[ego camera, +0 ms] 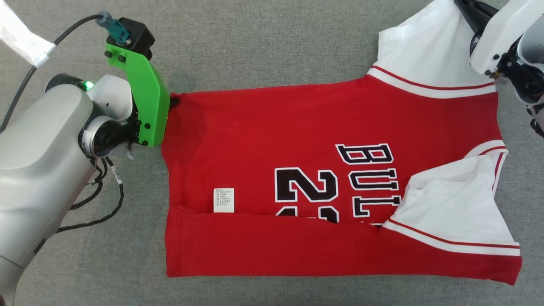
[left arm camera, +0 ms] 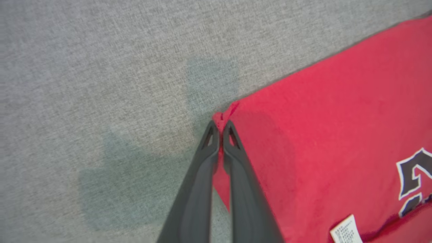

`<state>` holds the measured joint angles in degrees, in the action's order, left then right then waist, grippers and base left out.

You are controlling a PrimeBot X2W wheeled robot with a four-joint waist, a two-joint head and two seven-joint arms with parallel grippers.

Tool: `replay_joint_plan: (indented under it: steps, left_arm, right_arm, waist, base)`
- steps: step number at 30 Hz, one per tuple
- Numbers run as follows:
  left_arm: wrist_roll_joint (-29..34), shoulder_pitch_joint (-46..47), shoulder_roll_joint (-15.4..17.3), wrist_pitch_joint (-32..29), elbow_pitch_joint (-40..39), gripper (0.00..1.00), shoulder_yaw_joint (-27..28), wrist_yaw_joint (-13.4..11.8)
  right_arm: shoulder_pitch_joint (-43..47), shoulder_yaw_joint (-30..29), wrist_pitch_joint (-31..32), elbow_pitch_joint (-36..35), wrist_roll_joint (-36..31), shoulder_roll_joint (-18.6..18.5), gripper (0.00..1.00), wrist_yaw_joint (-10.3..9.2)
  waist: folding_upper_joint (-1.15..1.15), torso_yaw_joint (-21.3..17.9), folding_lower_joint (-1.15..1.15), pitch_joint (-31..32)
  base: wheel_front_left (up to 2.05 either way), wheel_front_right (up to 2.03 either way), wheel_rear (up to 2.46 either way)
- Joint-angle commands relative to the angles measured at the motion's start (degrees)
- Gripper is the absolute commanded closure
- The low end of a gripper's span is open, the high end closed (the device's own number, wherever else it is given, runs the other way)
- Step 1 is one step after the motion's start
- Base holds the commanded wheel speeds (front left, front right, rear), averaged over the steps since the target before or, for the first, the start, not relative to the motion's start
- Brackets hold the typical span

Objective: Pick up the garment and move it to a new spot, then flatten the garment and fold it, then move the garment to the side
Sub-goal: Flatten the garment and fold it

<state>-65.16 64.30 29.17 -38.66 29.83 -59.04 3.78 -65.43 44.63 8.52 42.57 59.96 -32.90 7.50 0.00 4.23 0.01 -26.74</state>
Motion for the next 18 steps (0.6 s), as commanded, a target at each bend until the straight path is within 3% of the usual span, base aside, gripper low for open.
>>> replay_joint_plan:
  steps: [1,7,18]
  left_arm:
    - [-0.7,-1.2,0.3,0.5,0.5,1.00,0.1,0.3]
    - [-0.5,-2.7,0.5,2.7,1.7,1.00,0.1,0.9]
    - [-1.9,-6.7,1.7,2.8,3.4,1.00,-1.0,2.2]
  right_arm:
    - [1.1,0.7,-1.7,0.1,0.7,-0.4,1.00,-0.03]
    - [2.8,3.8,-8.2,-1.4,2.5,-1.6,1.00,-0.03]
    - [8.3,9.6,-14.5,-5.7,8.0,-5.4,1.00,-0.03]
  waist:
    - [0.00,-0.7,-0.01,2.3]
    - [0.00,-1.7,-0.01,5.5]
    - [0.00,-3.2,-0.01,11.8]
  base:
    - [0.00,0.00,0.00]
    - [0.00,0.00,0.00]
    - [0.00,0.00,0.00]
